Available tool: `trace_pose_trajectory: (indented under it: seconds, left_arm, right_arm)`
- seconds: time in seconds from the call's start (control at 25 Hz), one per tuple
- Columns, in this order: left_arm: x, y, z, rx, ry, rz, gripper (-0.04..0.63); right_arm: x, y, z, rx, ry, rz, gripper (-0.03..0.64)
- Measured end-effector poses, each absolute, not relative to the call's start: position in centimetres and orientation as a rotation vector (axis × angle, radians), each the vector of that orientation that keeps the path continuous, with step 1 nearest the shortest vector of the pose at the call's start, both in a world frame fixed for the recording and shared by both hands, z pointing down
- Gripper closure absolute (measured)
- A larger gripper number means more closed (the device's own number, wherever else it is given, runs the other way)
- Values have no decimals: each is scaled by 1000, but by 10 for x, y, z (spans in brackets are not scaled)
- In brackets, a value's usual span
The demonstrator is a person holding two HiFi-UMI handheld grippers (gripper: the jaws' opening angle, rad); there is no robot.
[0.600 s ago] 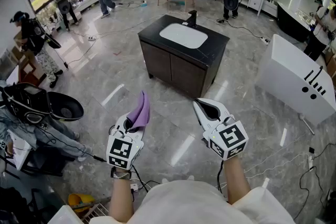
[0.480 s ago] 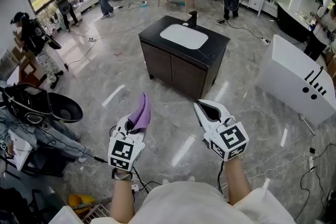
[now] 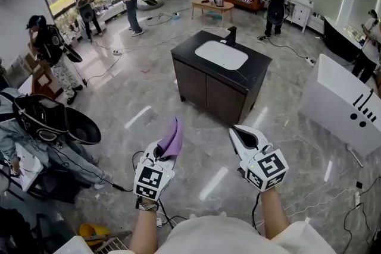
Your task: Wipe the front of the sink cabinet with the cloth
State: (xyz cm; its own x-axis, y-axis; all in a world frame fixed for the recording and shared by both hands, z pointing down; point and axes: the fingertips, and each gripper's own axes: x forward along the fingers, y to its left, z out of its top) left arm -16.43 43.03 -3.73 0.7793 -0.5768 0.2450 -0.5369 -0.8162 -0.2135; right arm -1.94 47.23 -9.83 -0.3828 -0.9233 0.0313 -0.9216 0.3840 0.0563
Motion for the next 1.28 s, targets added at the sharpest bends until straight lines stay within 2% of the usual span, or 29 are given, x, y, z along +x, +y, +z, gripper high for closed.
trace_pose_trajectory:
  seconds: [0.68, 0.96, 1.28]
  left_arm:
    - [-261, 413, -24, -2864, 959, -440, 548]
    - [-252, 365, -24, -2854, 982, -420, 548]
    - [-219, 250, -33, -2830, 1128, -320, 548]
  right_arm:
    - [-96, 463, -81, 1732, -2486, -30, 611]
    - [-93, 415, -77, 1693, -2487, -57, 611]
    - [-56, 296, -77, 1645, -2507, -129, 611]
